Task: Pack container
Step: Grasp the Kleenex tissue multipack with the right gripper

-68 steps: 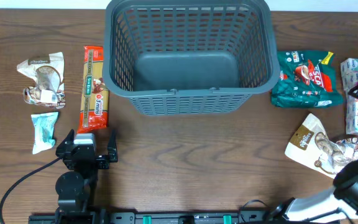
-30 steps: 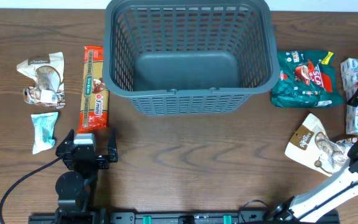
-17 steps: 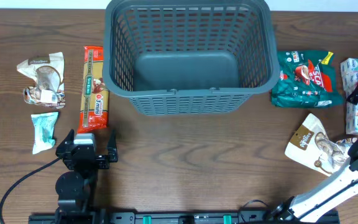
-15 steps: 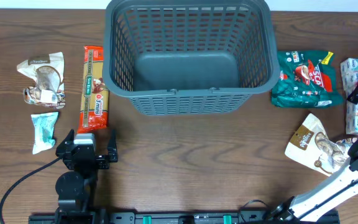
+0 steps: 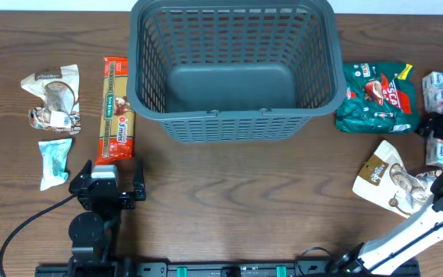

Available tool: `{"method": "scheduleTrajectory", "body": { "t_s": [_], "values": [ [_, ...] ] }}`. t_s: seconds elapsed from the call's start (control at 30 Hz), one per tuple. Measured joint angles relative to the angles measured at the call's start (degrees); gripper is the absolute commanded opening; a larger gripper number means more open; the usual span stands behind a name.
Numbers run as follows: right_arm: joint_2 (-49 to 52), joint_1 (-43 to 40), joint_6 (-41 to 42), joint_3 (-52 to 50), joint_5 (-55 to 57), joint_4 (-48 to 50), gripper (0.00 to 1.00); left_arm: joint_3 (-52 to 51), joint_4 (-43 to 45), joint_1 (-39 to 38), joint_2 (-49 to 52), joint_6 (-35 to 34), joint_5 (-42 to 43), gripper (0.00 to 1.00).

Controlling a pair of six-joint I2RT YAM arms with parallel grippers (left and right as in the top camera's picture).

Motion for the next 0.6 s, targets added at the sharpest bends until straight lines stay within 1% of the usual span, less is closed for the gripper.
{"method": "scheduleTrajectory", "body": {
  "t_s": [0.3, 0.4, 0.53, 0.57, 0.6],
  "values": [
    [0.0, 0.0, 0.2, -0.3, -2.5, -0.1, 0.99, 0.0, 0.0, 0.0, 0.0, 0.0, 0.0, 0.99],
    [0.0, -0.1, 1.3, -0.3, -2.3, 0.1, 0.92, 0.0, 0.0, 0.0, 0.0, 0.0, 0.0, 0.99],
    [0.0, -0.5, 4.6, -0.3, -0.3, 0.3, 0.90, 0.0, 0.0, 0.0, 0.0, 0.0, 0.0, 0.99],
    [0.0, -0.7, 5.8, -0.3, 0.7, 0.3, 0.87, 0.0, 0.0, 0.0, 0.0, 0.0, 0.0, 0.99],
    [0.0, -0.9, 6.5, -0.3, 1.4, 0.3, 0.81, 0.0, 0.0, 0.0, 0.0, 0.0, 0.0, 0.99]
  ]
}}
